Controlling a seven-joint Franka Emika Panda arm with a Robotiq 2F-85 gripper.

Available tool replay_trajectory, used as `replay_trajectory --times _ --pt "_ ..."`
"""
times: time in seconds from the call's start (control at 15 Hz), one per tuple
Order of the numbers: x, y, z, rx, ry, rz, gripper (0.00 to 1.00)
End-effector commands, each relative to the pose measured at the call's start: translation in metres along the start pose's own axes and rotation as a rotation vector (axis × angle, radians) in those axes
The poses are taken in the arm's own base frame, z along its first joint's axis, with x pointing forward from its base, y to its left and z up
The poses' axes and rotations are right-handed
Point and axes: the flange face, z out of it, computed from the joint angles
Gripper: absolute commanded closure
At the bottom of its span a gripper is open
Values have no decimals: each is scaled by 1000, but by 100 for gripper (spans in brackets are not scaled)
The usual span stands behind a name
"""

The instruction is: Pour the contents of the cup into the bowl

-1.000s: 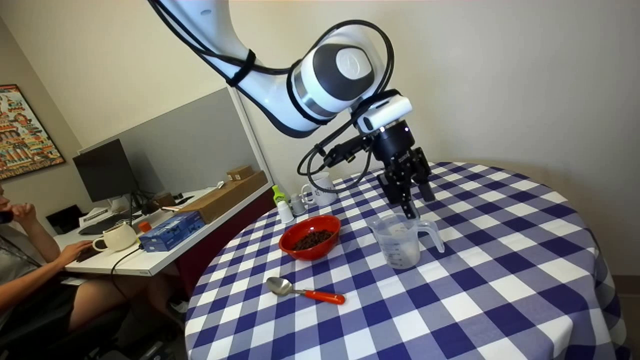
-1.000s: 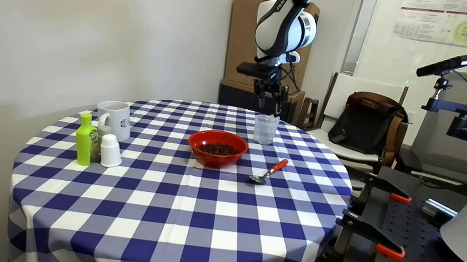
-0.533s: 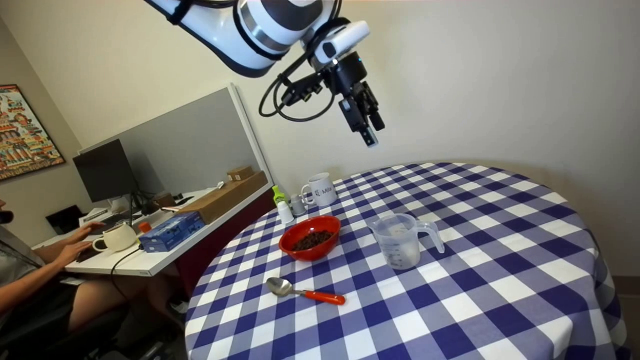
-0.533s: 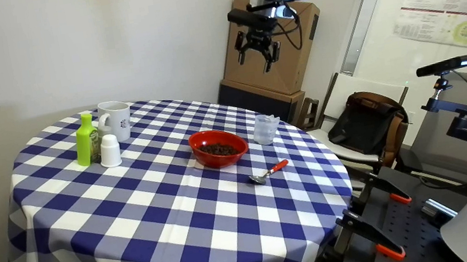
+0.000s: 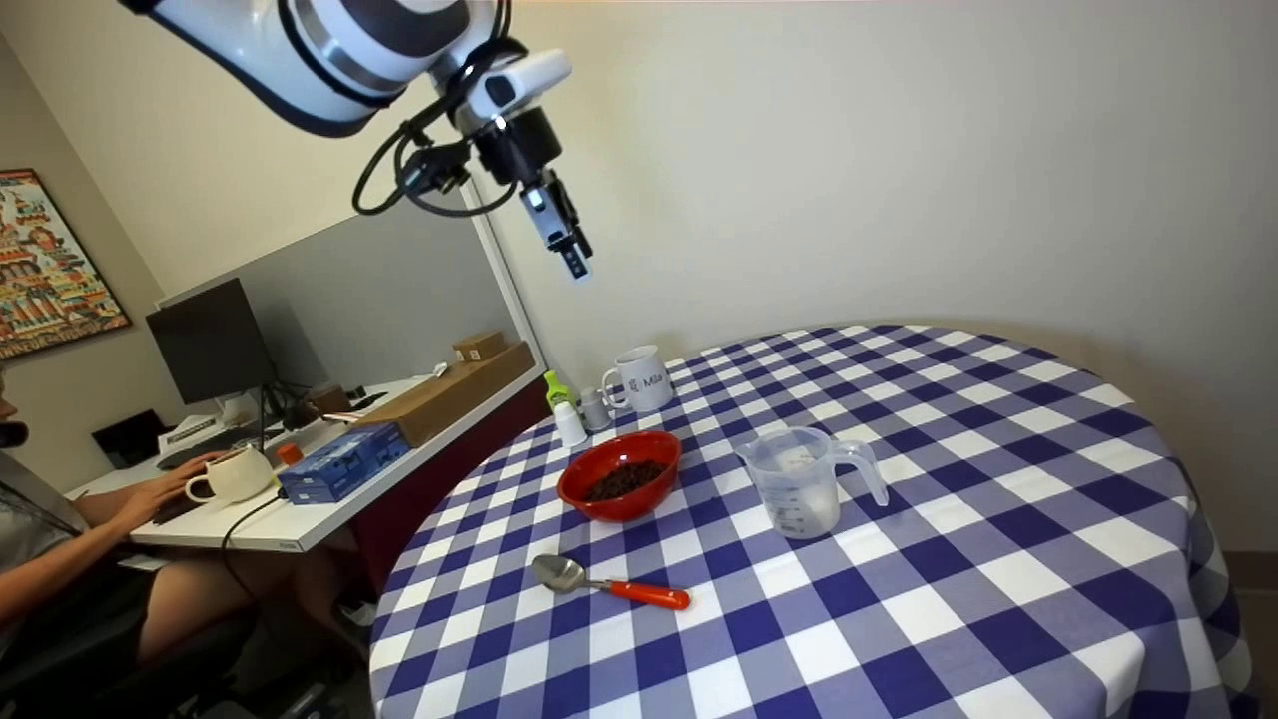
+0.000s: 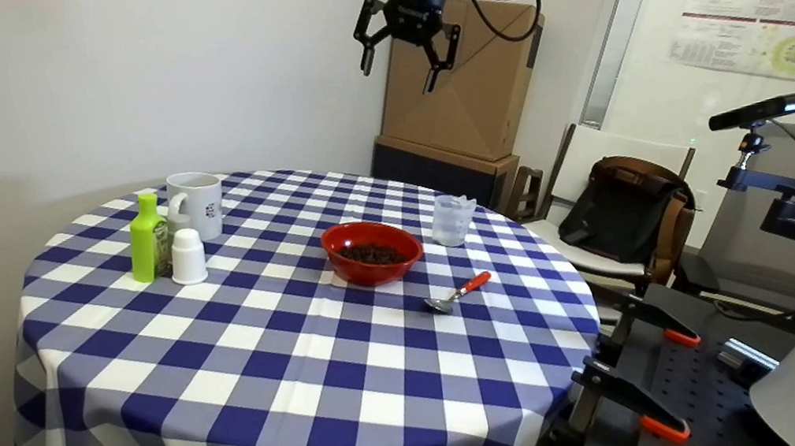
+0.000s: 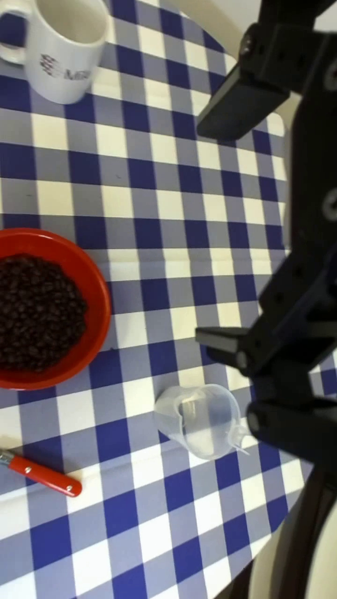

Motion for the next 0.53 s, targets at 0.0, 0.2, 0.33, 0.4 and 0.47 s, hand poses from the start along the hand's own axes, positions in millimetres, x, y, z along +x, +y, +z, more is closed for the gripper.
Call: replay_trajectory --times 0.0,0.2,0.33,0.4,0.47 --pt "-52 25 -18 45 -70 -179 0" --pt "-69 35 -29 72 -139 -331 0" --pt "-69 41 -38 86 -181 -432 0" --pt "-68 45 -43 92 -202 -484 0" --pt "-67 48 -46 97 -224 -537 0"
